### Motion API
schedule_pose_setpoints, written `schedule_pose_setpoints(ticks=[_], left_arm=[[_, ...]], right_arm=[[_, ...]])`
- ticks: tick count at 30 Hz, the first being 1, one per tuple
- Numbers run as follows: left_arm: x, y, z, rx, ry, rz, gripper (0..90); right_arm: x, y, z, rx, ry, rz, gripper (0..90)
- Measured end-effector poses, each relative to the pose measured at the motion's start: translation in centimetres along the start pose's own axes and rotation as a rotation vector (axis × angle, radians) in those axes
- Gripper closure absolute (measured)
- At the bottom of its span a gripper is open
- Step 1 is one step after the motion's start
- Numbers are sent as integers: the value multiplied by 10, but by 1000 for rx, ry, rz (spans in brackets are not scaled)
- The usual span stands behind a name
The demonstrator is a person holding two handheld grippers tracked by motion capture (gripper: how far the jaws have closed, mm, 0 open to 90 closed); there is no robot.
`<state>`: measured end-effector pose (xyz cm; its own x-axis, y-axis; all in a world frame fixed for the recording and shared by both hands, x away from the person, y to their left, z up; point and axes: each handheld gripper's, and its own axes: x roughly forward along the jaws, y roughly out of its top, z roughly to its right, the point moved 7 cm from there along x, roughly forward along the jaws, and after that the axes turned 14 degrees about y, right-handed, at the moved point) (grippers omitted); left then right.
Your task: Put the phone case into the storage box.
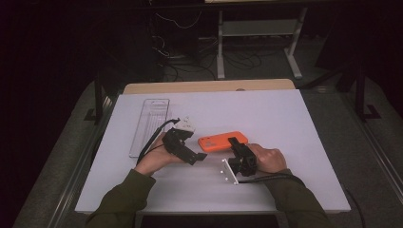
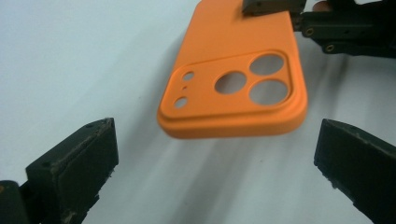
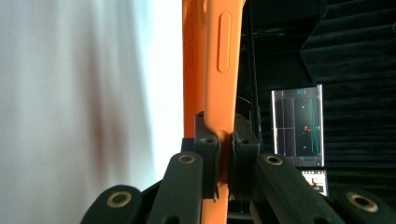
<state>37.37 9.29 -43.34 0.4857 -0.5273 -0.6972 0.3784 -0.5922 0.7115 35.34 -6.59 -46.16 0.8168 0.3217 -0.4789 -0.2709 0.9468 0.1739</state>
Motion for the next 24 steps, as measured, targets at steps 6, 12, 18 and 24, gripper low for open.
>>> schedule_pose_setpoints(ticks=[6,12,18,24], left_arm=[[0,-1,-3,37,5,-7,0],[0,-1,-3,-4,17,0,0],[0,-2,-6,30,30,-9,0],[0,-2,-5,8,27,-13,0]], right_arm=[[-1,-1,4,18,1,4,829],[-2,-3,7,96,19,13,828],[-3,-5,12,144,25,29,828],[-3,-8,12,219,51,45,827]])
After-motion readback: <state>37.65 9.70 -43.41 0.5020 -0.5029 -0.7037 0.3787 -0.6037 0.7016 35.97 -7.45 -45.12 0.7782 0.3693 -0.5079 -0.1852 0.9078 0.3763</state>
